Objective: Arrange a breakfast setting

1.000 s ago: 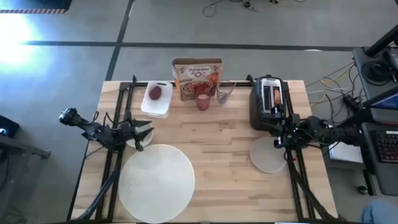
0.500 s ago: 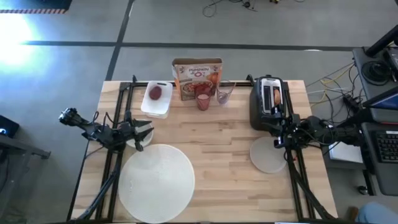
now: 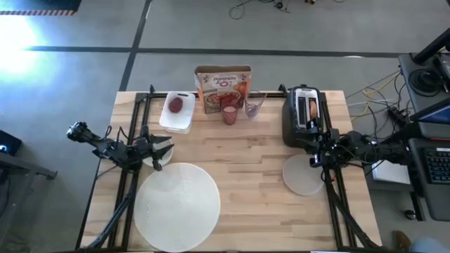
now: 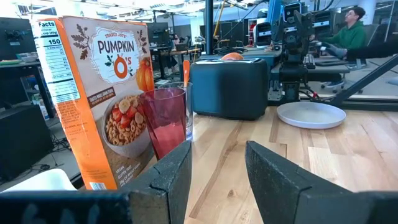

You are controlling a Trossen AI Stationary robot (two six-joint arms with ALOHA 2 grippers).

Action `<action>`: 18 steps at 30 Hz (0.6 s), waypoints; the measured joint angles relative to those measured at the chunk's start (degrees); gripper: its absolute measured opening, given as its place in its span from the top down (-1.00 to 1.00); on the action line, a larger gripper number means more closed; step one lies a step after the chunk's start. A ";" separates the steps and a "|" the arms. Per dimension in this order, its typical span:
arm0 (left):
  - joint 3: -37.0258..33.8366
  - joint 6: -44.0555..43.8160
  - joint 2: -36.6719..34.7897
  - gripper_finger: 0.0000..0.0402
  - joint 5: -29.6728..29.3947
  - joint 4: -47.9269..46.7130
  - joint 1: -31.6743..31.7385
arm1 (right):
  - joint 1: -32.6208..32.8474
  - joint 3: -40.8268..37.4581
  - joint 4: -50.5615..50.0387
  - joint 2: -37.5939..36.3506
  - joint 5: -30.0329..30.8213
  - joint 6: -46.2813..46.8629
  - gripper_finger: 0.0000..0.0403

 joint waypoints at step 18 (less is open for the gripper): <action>0.00 0.00 0.00 0.33 0.00 0.00 -0.02 | 0.01 0.01 0.02 0.01 0.00 -0.01 0.41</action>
